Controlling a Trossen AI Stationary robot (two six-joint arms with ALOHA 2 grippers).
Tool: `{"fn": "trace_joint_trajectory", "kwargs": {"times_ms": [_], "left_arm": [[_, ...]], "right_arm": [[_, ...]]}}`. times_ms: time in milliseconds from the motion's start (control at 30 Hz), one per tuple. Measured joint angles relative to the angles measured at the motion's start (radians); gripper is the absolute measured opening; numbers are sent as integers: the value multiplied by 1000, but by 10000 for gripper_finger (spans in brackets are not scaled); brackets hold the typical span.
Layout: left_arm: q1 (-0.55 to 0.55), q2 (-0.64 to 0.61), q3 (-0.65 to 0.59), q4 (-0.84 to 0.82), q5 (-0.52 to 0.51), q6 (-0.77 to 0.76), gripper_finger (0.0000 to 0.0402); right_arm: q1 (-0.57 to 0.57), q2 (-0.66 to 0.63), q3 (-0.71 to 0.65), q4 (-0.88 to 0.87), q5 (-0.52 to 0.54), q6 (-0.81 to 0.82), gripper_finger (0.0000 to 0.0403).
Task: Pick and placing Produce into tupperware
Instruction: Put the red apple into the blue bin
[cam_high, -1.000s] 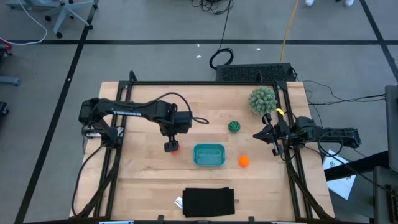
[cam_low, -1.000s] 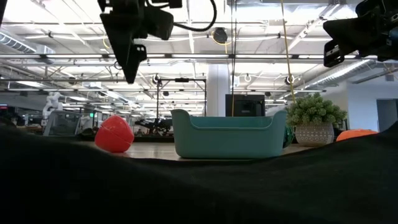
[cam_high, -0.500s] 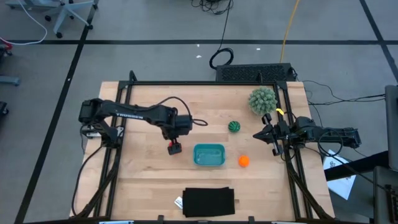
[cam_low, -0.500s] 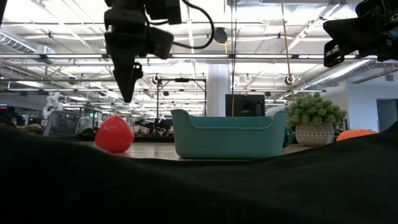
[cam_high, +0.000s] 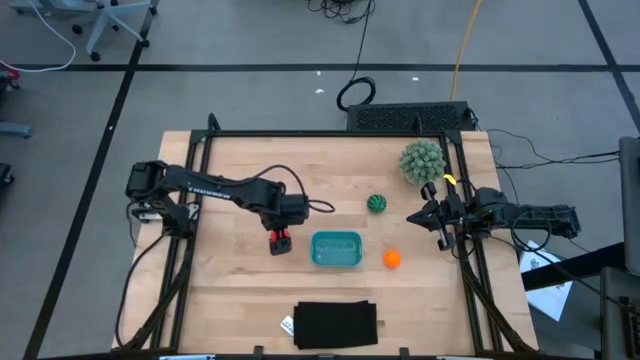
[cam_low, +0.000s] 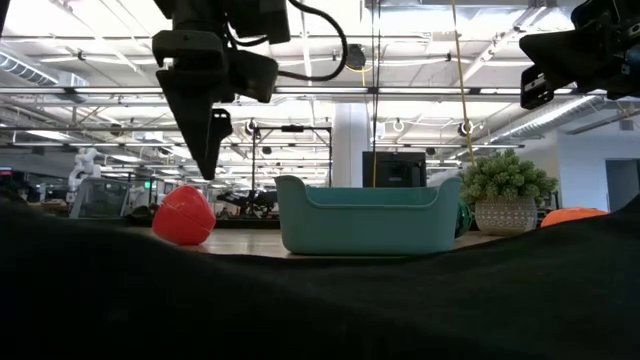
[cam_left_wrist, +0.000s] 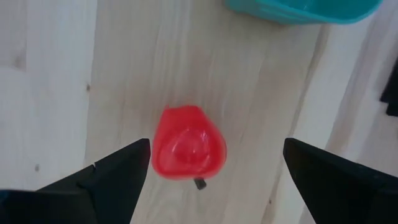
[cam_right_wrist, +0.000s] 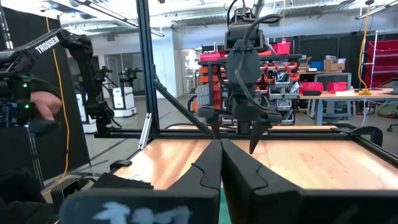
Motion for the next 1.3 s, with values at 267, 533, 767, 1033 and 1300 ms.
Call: {"fn": "trace_joint_trajectory", "kwargs": {"times_ms": [267, 533, 767, 1033, 1300], "left_arm": [[-13, 0, 0, 15, -51, 38, 374], [-52, 0, 0, 12, -94, 122, 374], [-70, 0, 0, 6, -136, 110, 374], [-54, 0, -27, 13, -138, 29, 374], [-50, 0, -62, 27, -88, -18, 374]], "right_arm": [[0, 0, 0, 0, 0, 0, 0], [0, 0, 0, 0, 0, 0, 0], [0, 0, 0, -7, 0, -1, 0], [0, 0, 0, -7, 0, -1, 0], [0, 0, 0, -7, 0, -1, 0]]}}
